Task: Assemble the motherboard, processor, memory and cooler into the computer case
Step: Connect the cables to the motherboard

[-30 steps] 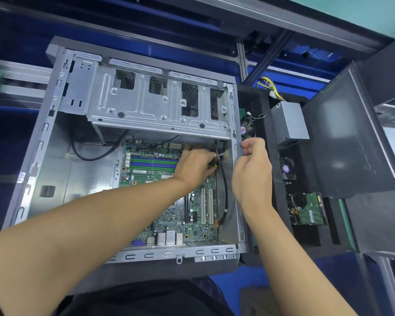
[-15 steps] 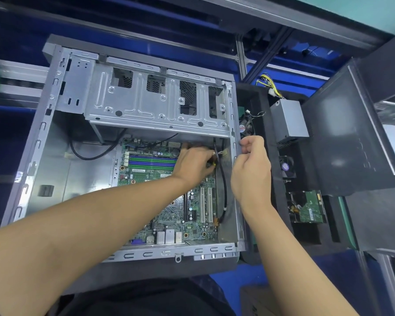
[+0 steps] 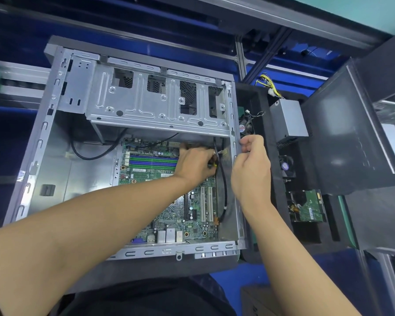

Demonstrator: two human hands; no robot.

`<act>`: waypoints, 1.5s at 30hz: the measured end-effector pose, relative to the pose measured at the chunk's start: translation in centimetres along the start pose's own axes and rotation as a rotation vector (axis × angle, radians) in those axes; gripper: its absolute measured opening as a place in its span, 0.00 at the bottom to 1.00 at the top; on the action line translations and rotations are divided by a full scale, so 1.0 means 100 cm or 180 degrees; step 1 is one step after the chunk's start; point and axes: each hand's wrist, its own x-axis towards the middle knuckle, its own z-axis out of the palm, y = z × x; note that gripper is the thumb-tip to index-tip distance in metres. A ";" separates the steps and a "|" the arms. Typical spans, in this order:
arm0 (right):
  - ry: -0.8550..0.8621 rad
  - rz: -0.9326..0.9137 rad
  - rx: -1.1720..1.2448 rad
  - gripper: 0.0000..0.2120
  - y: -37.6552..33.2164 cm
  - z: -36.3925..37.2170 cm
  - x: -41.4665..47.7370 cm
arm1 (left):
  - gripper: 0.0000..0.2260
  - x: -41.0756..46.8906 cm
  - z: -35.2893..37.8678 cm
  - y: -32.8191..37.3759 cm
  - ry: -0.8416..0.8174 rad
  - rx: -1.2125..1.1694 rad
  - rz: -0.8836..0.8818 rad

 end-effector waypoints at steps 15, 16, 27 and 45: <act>0.0029 -0.0059 0.0011 0.16 0.001 0.001 0.001 | 0.06 0.000 0.001 0.000 0.0002 -0.0019 0.0021; 0.0031 -0.0044 0.0005 0.16 0.001 0.001 0.001 | 0.06 0.000 0.001 0.000 0.0013 0.0017 0.0023; 0.0063 0.0008 -0.0025 0.16 0.000 0.002 0.001 | 0.04 0.002 0.005 0.000 0.0085 0.0232 0.0061; -0.0330 -0.0076 -0.0451 0.25 -0.016 0.010 0.002 | 0.03 0.004 0.001 0.004 0.0256 0.0343 0.0167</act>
